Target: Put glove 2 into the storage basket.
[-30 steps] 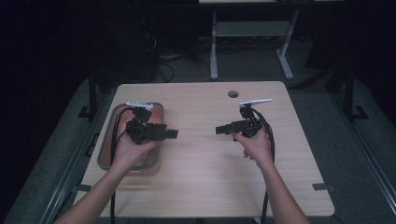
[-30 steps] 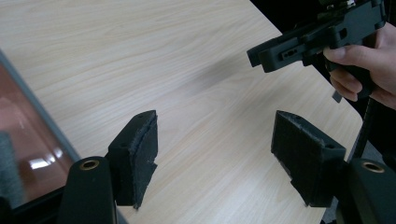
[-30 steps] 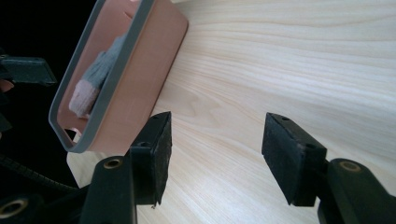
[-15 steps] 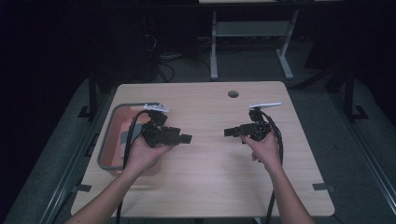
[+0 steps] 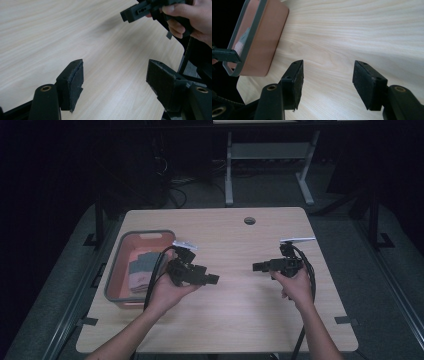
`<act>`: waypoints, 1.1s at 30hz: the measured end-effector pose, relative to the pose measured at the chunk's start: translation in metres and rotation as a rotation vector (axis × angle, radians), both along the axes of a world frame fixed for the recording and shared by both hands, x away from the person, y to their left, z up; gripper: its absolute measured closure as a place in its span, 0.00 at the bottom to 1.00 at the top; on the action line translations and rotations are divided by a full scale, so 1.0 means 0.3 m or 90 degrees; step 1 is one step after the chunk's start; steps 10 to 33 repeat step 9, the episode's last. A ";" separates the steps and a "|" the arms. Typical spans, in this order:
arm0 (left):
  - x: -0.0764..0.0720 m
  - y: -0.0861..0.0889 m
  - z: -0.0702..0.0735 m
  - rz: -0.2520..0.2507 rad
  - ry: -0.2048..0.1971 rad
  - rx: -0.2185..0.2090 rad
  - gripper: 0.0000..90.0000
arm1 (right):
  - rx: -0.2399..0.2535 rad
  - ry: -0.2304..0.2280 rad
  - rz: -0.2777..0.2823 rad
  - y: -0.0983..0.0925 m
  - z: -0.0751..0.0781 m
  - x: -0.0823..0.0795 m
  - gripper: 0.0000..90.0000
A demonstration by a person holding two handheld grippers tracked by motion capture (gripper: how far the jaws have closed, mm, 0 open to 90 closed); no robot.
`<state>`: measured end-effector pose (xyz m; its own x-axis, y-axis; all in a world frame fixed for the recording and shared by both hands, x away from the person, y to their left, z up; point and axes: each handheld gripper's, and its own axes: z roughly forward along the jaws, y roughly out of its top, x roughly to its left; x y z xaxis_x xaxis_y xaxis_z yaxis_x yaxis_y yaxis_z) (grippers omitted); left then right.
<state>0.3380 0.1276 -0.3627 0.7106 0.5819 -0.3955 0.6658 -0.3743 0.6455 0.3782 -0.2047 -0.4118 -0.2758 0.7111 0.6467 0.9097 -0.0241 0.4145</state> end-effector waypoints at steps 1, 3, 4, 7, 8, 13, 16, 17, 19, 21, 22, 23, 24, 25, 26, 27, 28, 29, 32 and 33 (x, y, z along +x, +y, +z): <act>-0.003 -0.006 -0.005 -0.004 0.001 0.002 0.33 | 0.001 0.000 -0.001 -0.005 -0.003 -0.003 0.46; -0.005 -0.012 -0.009 -0.007 0.003 0.004 0.33 | 0.001 0.002 -0.005 -0.013 -0.011 -0.008 0.46; -0.011 -0.026 -0.019 -0.010 0.007 0.001 0.33 | 0.003 0.003 -0.004 -0.017 -0.015 -0.010 0.46; -0.021 -0.045 -0.033 -0.021 0.011 0.007 0.33 | 0.006 0.002 -0.008 -0.025 -0.022 -0.015 0.46; -0.023 -0.051 -0.036 -0.024 0.010 0.010 0.33 | 0.005 0.001 -0.007 -0.028 -0.023 -0.017 0.46; -0.023 -0.051 -0.036 -0.024 0.010 0.010 0.33 | 0.005 0.001 -0.007 -0.028 -0.023 -0.017 0.46; -0.023 -0.051 -0.036 -0.024 0.010 0.010 0.33 | 0.005 0.001 -0.007 -0.028 -0.023 -0.017 0.46; -0.023 -0.051 -0.036 -0.024 0.010 0.010 0.33 | 0.005 0.001 -0.007 -0.028 -0.023 -0.017 0.46; -0.023 -0.051 -0.036 -0.024 0.010 0.010 0.33 | 0.005 0.001 -0.007 -0.028 -0.023 -0.017 0.46; -0.023 -0.051 -0.036 -0.024 0.010 0.010 0.33 | 0.005 0.001 -0.007 -0.028 -0.023 -0.017 0.46; -0.023 -0.051 -0.036 -0.024 0.010 0.010 0.33 | 0.005 0.001 -0.007 -0.028 -0.023 -0.017 0.46; -0.023 -0.051 -0.036 -0.024 0.010 0.010 0.33 | 0.005 0.001 -0.007 -0.028 -0.023 -0.017 0.46; -0.023 -0.051 -0.036 -0.024 0.010 0.010 0.33 | 0.005 0.001 -0.007 -0.028 -0.023 -0.017 0.46; -0.023 -0.051 -0.036 -0.024 0.010 0.010 0.33 | 0.005 0.001 -0.007 -0.028 -0.023 -0.017 0.46; -0.023 -0.051 -0.036 -0.024 0.010 0.010 0.33 | 0.005 0.001 -0.007 -0.028 -0.023 -0.017 0.46; -0.023 -0.051 -0.036 -0.024 0.010 0.010 0.33 | 0.005 0.001 -0.007 -0.028 -0.023 -0.017 0.46; -0.023 -0.051 -0.036 -0.024 0.010 0.010 0.33 | 0.005 0.001 -0.007 -0.028 -0.023 -0.017 0.46; -0.023 -0.051 -0.036 -0.024 0.010 0.010 0.33 | 0.005 0.001 -0.007 -0.028 -0.023 -0.017 0.46; -0.023 -0.051 -0.036 -0.024 0.010 0.010 0.33 | 0.005 0.001 -0.007 -0.028 -0.023 -0.017 0.46; -0.023 -0.051 -0.036 -0.024 0.010 0.010 0.33 | 0.005 0.001 -0.007 -0.028 -0.023 -0.017 0.46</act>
